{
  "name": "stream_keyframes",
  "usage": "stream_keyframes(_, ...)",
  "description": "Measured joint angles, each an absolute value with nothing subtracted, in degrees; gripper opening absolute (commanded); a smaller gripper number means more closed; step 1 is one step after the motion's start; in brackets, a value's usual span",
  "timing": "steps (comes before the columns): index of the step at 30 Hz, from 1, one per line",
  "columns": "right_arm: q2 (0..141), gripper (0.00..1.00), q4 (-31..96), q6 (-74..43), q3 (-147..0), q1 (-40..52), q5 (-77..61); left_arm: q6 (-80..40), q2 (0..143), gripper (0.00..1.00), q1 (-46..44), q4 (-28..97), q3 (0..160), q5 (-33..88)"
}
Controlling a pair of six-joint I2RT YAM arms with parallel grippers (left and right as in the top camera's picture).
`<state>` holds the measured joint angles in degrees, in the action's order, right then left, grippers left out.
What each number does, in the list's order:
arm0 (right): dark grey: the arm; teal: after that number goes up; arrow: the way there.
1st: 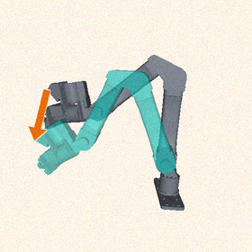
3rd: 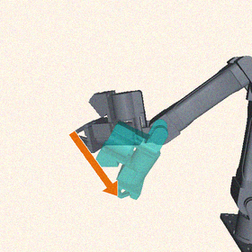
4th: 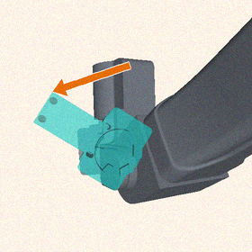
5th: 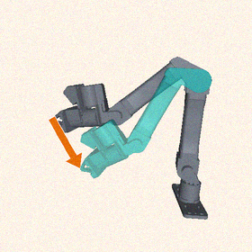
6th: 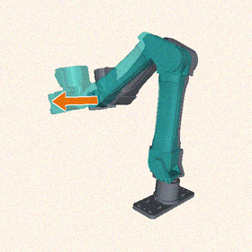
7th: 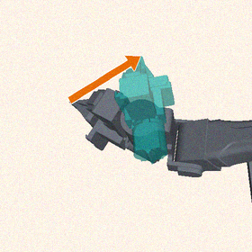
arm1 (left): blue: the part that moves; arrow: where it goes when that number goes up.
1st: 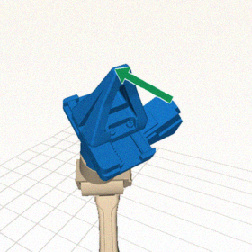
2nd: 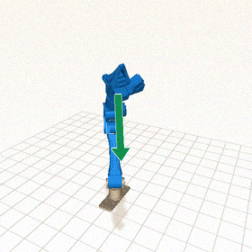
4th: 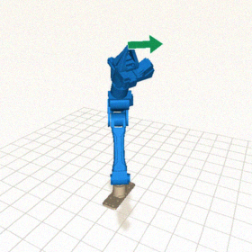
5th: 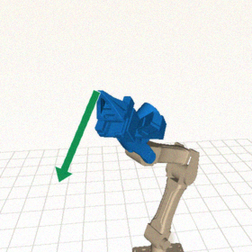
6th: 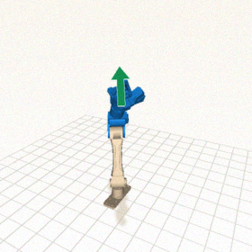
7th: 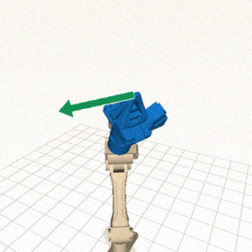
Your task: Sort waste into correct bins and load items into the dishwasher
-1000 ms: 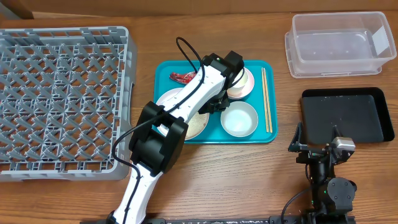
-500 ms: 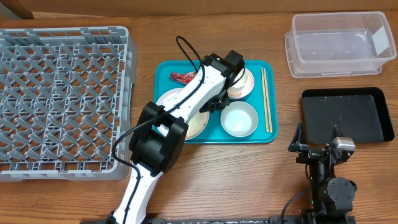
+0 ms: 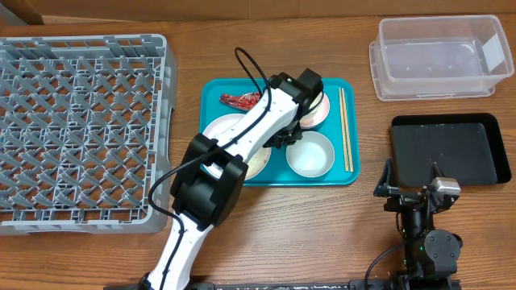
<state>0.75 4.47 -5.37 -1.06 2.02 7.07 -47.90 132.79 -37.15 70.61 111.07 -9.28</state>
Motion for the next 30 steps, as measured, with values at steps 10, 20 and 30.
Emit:
stream_keyframes(10, 0.75, 1.0, 4.49, -5.37, -1.06, 2.04, 7.05, -47.9, 132.79, 0.38, -37.08, 72.42, 111.07, -9.5)
stream_keyframes(20, 0.73, 1.0, 4.45, -5.37, -1.06, 2.02, 7.07, -47.9, 132.77, 0.39, -33.76, 76.77, 112.6, -8.21)
stream_keyframes(30, 0.75, 1.0, 4.47, -5.37, -1.06, 2.04, 7.05, -47.44, 126.96, 0.65, -31.29, 76.95, 114.13, -8.29)
